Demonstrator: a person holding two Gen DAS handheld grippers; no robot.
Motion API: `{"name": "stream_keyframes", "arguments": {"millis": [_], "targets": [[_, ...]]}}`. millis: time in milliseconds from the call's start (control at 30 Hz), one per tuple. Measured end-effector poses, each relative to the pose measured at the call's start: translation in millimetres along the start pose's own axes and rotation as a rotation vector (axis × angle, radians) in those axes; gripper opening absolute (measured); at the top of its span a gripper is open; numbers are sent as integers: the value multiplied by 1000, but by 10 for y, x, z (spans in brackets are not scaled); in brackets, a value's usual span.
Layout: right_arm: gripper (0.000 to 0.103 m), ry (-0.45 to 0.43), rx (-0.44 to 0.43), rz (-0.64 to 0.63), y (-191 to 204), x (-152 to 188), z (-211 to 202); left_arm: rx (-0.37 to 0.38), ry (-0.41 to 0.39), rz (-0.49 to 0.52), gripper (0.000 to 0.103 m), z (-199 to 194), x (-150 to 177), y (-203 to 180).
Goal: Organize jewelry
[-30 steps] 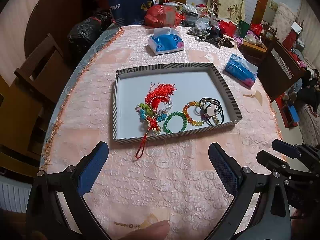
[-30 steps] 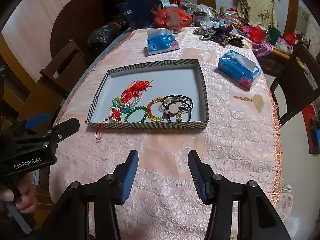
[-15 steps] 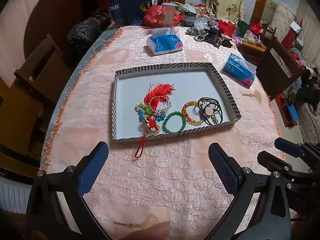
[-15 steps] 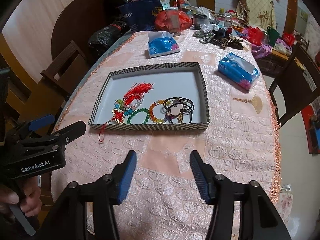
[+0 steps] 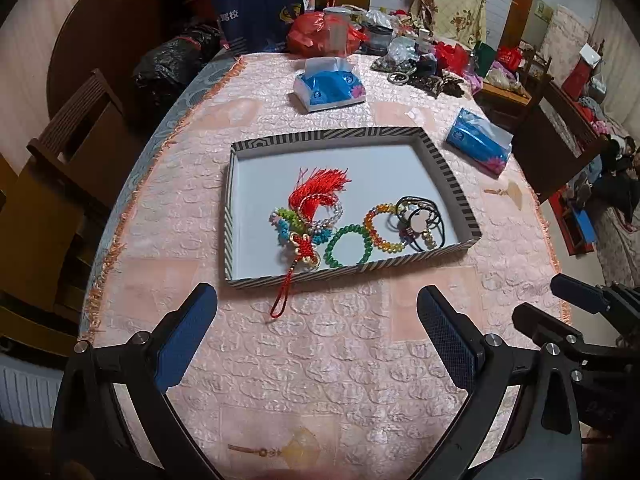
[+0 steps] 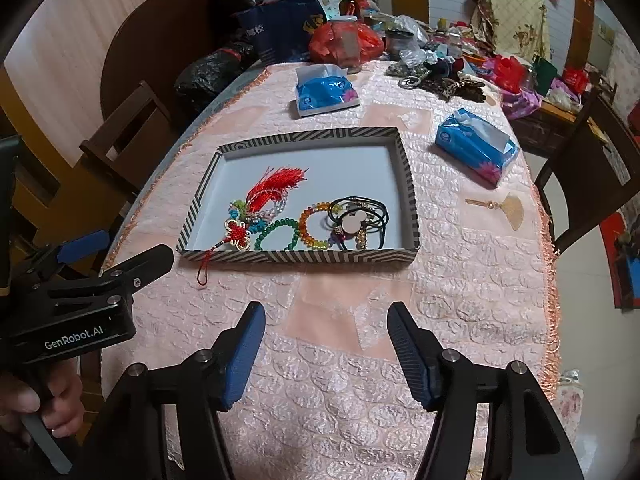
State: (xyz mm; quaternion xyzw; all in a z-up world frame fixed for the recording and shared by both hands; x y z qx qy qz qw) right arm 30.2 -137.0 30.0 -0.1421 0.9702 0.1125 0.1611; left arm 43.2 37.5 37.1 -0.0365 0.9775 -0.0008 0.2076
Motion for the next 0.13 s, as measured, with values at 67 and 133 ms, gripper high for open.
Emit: {"name": "stream_keyframes", "arguments": {"millis": [67,133], "targets": [[61,0,-1,-3,9,3,2,1,-20,0,100,-32,-6,3],[61,2,-1,-3,11,3,9,2,-25,4,100,-46,-19,8]]}}
Point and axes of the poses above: each gripper's, at about its wrist camera, not at the fingertips, and z roughly the way its jaws point, y to its left, x to its underside, the point moved 5 cm from there along z, roughly the way its jaws point, and after that the axes turned 8 degrees about y, right-handed, at the moved point
